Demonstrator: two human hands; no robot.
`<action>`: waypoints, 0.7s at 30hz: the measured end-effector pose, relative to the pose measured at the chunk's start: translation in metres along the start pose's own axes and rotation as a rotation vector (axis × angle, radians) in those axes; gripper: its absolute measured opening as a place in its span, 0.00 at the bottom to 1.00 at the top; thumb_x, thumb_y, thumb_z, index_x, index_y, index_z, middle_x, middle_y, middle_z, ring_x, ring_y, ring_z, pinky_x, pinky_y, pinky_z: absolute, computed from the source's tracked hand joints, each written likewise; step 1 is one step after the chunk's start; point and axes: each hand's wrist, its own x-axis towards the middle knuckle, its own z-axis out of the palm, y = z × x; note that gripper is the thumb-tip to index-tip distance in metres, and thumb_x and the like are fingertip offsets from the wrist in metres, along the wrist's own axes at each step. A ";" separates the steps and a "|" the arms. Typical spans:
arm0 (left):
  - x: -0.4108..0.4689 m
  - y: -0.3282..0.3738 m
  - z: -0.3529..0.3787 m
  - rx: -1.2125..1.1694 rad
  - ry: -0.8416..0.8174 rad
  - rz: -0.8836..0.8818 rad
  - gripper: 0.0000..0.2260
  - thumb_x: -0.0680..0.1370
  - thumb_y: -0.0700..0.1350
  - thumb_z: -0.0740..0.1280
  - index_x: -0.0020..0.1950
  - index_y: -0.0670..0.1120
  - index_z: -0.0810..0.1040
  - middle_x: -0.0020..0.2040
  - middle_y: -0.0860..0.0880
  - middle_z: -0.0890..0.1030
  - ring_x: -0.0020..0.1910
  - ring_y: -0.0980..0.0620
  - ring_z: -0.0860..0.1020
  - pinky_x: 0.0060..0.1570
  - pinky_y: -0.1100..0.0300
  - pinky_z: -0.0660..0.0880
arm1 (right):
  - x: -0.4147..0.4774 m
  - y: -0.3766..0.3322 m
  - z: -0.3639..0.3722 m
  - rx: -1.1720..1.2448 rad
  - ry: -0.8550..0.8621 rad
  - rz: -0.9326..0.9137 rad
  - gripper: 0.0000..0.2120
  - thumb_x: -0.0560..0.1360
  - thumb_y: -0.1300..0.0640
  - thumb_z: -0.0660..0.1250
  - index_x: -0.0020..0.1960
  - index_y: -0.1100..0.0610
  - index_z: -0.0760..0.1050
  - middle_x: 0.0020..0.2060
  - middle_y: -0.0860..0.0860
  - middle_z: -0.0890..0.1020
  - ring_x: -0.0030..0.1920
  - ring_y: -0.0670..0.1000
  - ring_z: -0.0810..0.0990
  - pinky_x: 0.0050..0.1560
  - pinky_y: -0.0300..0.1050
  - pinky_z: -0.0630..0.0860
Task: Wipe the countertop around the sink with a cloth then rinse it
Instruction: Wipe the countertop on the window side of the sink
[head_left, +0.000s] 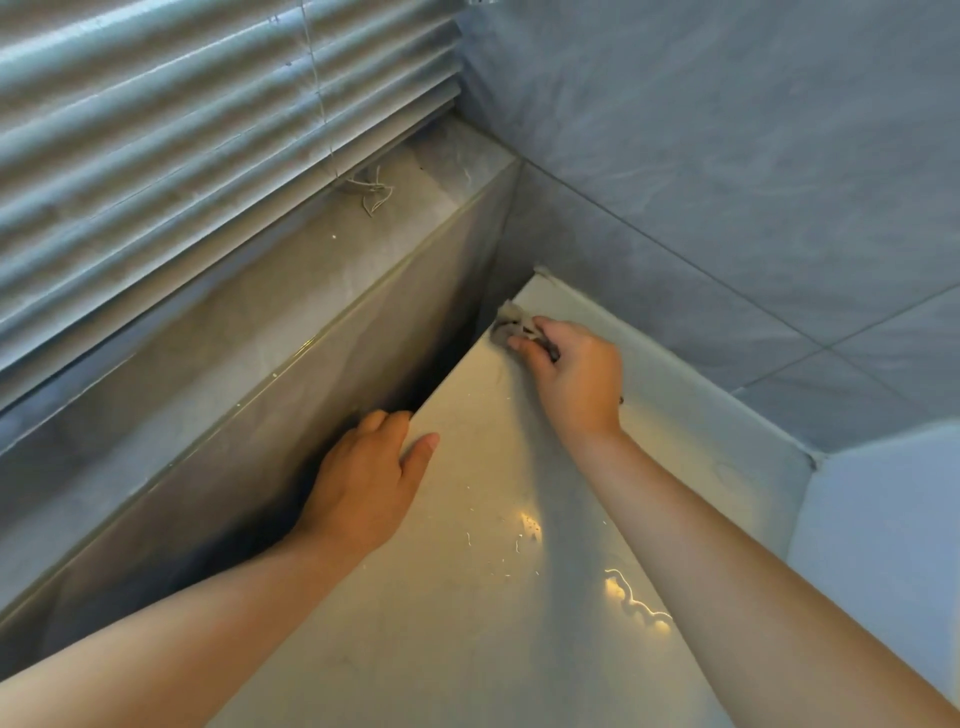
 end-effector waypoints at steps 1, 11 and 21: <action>0.000 0.001 -0.001 0.006 -0.001 -0.002 0.19 0.80 0.56 0.55 0.59 0.43 0.74 0.55 0.43 0.77 0.52 0.43 0.76 0.51 0.51 0.72 | -0.007 -0.002 -0.002 0.017 -0.026 0.002 0.10 0.74 0.49 0.68 0.40 0.54 0.81 0.33 0.49 0.80 0.36 0.50 0.76 0.35 0.46 0.68; -0.001 0.004 -0.001 0.052 0.016 0.002 0.19 0.80 0.55 0.55 0.58 0.43 0.74 0.54 0.43 0.77 0.51 0.43 0.76 0.49 0.52 0.72 | 0.016 0.025 -0.054 -0.118 0.205 0.072 0.11 0.71 0.55 0.70 0.52 0.58 0.82 0.41 0.56 0.83 0.43 0.58 0.80 0.39 0.46 0.72; -0.001 0.002 0.001 0.057 0.030 0.011 0.19 0.80 0.55 0.55 0.58 0.42 0.74 0.53 0.42 0.77 0.50 0.42 0.77 0.48 0.51 0.72 | 0.018 0.064 -0.031 -0.245 0.186 0.102 0.15 0.70 0.62 0.67 0.56 0.60 0.81 0.47 0.57 0.84 0.46 0.60 0.81 0.44 0.47 0.74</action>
